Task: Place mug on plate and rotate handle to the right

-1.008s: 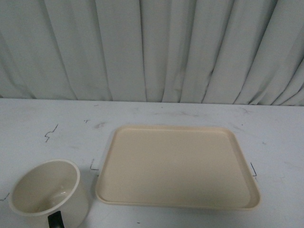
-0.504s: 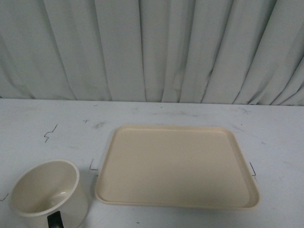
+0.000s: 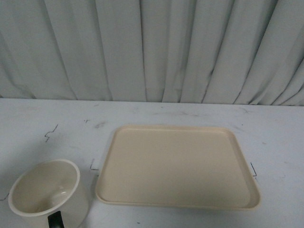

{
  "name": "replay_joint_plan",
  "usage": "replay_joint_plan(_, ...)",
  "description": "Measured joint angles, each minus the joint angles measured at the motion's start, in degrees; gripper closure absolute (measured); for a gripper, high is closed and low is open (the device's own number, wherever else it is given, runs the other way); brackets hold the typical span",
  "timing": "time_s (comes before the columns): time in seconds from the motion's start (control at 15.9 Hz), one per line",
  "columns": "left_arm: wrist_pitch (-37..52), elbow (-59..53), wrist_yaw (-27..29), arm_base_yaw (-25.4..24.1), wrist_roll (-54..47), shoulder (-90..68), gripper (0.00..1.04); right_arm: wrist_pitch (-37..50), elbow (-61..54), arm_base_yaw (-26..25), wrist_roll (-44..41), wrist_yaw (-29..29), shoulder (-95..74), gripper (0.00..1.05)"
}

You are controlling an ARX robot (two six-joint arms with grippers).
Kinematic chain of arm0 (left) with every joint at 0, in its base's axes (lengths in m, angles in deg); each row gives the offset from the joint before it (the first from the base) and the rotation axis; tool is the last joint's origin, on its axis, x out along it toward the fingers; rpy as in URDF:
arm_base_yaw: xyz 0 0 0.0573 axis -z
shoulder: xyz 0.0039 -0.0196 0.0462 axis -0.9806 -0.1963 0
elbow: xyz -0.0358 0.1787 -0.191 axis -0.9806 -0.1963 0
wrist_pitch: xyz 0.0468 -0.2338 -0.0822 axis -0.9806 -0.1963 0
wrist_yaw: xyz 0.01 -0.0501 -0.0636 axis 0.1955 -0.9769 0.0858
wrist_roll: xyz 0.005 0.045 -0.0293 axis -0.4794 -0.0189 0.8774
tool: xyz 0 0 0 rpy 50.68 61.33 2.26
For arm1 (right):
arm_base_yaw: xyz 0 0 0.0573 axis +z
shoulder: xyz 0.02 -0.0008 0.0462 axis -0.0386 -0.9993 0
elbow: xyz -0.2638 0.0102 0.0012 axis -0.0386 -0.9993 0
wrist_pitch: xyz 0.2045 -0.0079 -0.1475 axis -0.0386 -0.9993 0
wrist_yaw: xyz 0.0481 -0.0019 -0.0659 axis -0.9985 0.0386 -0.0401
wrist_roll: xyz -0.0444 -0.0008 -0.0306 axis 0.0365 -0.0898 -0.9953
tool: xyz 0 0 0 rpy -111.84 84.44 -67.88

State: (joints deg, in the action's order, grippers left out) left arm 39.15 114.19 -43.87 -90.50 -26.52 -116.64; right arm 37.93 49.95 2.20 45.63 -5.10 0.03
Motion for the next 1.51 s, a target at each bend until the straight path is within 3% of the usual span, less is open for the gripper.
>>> replay_joint_plan(0.5, 2.1, 3.48, 0.55, 4.35, -0.96, -17.66, 0.07, 0.0, 0.0, 0.0, 0.0, 0.0, 0.0, 0.06)
replay_joint_plan(0.76, 4.79, 4.92, 5.99, 8.74, 0.26, -23.45, 0.07, 0.0, 0.0, 0.0, 0.0, 0.0, 0.0, 0.06)
replay_joint_plan(0.82, 6.8, 5.68, 10.62, 10.29, 1.64, -25.53, 0.12, 0.0, 0.0, 0.0, 0.0, 0.0, 0.0, 0.06)
replay_joint_plan(1.32, 4.55, 5.18, 14.8, 14.51, 2.49, -23.78, 0.95, 0.0, 0.0, 0.0, 0.0, 0.0, 0.0, 0.06)
replay_joint_plan(1.39, 3.41, 5.14, 14.82, 14.82, 2.69, -21.81, 1.02, 0.0, 0.0, 0.0, 0.0, 0.0, 0.0, 0.06)
replay_joint_plan(1.51, 1.22, 5.77, 13.92, 16.79, 2.03, -17.79, 1.02, 0.0, 0.0, 0.0, 0.0, 0.0, 0.0, 0.06)
